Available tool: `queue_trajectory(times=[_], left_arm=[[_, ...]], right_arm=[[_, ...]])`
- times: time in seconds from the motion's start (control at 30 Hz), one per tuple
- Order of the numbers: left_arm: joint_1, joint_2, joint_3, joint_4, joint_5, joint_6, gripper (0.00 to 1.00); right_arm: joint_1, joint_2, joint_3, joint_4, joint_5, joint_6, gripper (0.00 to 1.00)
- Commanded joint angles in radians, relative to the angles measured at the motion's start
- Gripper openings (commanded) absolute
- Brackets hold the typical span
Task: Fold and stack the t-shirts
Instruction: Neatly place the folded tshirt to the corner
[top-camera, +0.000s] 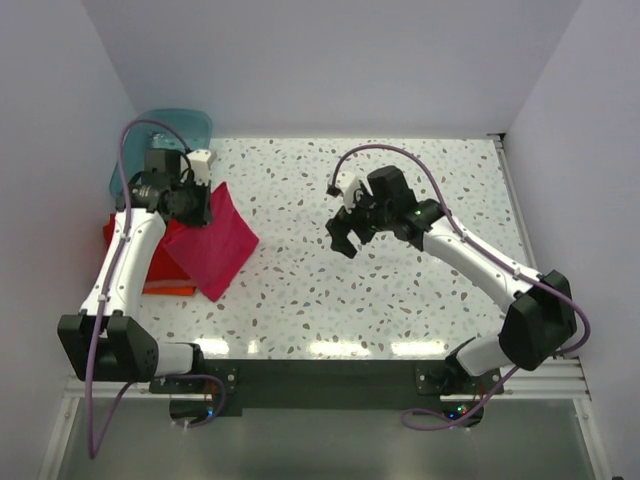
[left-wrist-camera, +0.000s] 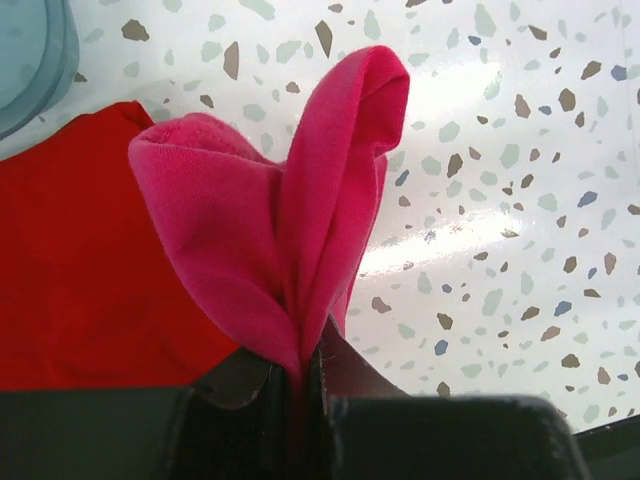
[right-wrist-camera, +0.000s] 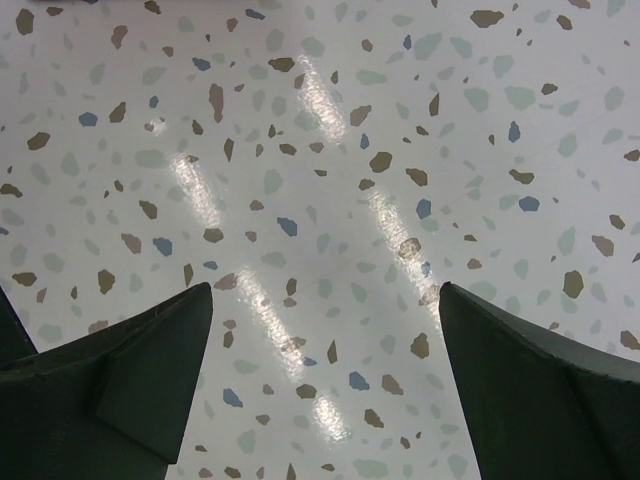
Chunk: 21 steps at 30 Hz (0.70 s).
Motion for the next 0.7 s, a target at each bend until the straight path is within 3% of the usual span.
queue_trajectory(times=[0.0, 0.23, 0.67], left_arm=[[0.007, -0.049, 0.101, -0.039, 0.013, 0.003, 0.0], [0.036, -0.083, 0.174, -0.083, 0.074, -0.01, 0.0], [0.145, -0.065, 0.244, -0.12, 0.03, 0.047, 0.0]], right_arm=[[0.005, -0.053, -0.006, 0.008, 0.024, -0.015, 0.99], [0.003, -0.063, -0.02, 0.006, 0.027, -0.02, 0.99], [0.006, -0.05, -0.014, 0.005, 0.018, -0.015, 0.99]])
